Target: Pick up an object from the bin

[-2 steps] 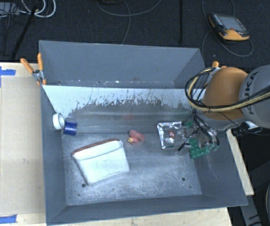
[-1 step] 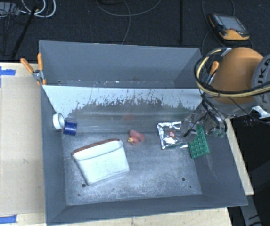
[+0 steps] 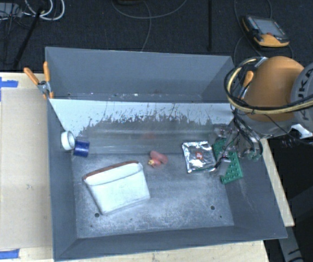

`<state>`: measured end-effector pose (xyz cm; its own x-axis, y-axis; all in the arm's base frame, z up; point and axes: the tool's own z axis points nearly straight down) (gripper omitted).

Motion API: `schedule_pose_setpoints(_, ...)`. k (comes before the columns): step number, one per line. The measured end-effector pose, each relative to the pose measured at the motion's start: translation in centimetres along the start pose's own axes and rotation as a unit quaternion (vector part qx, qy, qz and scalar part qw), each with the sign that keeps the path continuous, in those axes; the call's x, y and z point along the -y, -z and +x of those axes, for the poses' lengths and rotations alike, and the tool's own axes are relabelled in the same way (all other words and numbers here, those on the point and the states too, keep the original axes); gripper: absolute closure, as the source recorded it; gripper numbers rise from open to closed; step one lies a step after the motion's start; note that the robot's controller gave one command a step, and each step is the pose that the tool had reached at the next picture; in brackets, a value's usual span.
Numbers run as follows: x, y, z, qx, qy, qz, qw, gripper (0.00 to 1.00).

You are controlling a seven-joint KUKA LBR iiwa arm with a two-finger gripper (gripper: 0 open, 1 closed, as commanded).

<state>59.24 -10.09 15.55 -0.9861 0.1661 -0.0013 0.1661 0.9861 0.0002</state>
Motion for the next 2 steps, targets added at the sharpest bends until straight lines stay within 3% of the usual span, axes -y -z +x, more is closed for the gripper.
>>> schedule_pose_setpoints(1,0.86,-8.94,0.70,-0.0040,-0.066,0.000,0.9978,0.00)
schedule_pose_setpoints(2,0.88,-8.56,0.50,-0.0008,-0.065,0.000,0.9979,1.00)
